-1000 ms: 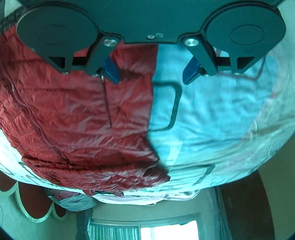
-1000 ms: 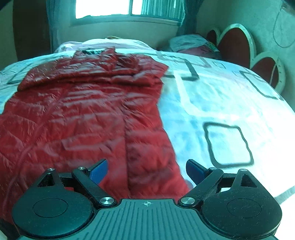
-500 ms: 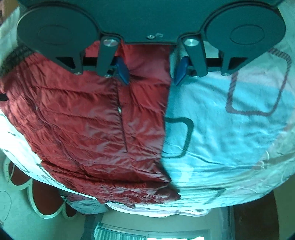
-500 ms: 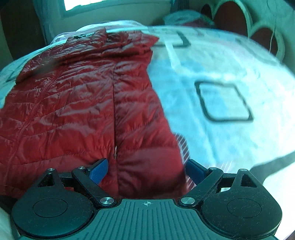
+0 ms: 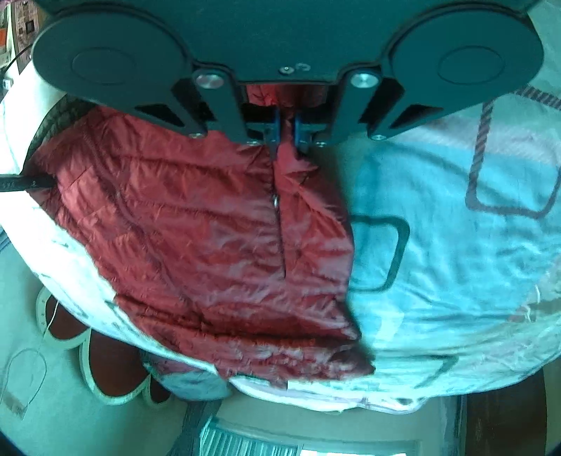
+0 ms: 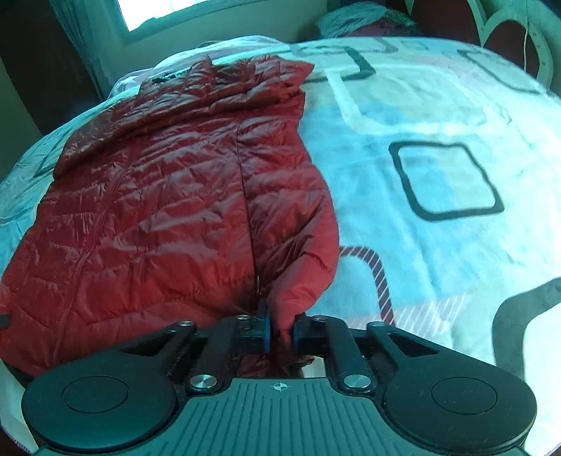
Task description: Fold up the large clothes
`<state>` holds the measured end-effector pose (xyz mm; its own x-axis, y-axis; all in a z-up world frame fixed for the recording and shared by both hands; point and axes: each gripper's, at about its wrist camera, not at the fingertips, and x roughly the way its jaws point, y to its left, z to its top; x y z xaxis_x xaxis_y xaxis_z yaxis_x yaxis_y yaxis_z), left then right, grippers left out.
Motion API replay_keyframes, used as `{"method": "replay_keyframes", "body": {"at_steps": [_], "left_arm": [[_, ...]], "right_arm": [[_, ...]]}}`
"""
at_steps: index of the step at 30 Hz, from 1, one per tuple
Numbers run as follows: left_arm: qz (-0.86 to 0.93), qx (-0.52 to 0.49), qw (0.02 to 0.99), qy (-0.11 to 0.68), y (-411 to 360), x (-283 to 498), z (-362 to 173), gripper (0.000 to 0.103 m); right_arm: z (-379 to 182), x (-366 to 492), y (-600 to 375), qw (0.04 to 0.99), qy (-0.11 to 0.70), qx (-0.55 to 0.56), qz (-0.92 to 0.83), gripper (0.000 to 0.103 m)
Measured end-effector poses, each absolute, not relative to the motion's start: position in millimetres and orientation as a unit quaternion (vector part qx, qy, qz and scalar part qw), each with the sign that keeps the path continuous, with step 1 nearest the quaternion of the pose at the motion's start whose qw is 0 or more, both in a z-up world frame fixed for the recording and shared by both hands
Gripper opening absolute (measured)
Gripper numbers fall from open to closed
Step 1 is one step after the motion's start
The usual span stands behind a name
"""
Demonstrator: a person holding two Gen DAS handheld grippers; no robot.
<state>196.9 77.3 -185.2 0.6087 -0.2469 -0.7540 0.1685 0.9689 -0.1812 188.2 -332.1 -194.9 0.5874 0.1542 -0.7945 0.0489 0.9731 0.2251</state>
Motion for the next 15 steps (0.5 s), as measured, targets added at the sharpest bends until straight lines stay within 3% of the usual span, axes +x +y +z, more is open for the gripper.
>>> {"method": "replay_keyframes", "body": {"at_steps": [15], "left_arm": [[-0.120,-0.066,0.943,0.304,59.9,255.3,-109.7,0.006]], "right_arm": [[-115.0,245.1,-339.4,0.923,0.346,0.153,0.071,0.009]]}}
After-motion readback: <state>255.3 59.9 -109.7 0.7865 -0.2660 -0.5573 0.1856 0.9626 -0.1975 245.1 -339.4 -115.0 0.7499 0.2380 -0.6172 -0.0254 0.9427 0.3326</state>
